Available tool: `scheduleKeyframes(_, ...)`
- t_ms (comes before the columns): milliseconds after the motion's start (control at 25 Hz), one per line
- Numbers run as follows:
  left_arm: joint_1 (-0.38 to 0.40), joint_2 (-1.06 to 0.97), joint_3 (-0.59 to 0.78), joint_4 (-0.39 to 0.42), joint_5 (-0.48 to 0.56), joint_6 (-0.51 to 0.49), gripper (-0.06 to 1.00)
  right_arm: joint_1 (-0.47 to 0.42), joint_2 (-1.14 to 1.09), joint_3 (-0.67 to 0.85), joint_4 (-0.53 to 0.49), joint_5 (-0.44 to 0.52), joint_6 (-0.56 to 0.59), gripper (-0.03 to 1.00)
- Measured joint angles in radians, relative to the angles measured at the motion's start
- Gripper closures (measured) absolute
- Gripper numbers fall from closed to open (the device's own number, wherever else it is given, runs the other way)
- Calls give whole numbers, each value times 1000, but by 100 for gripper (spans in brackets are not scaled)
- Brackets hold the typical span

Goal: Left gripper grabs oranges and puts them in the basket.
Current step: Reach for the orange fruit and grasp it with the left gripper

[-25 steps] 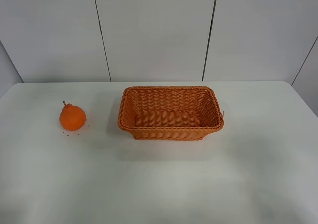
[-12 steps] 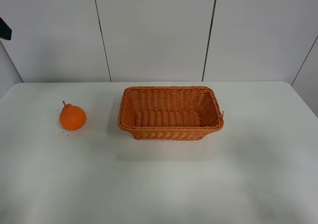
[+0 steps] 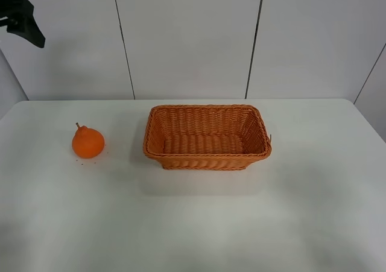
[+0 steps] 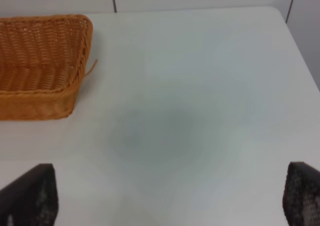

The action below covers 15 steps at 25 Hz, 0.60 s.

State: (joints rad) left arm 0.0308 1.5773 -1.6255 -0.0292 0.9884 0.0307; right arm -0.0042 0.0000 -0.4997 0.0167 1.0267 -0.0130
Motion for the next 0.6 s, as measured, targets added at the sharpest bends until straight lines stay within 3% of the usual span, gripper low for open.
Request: scheduleKeyframes(600, 0, 359, -81, 0, -17, 3, 3, 0, 0, 0, 0, 0, 0, 27)
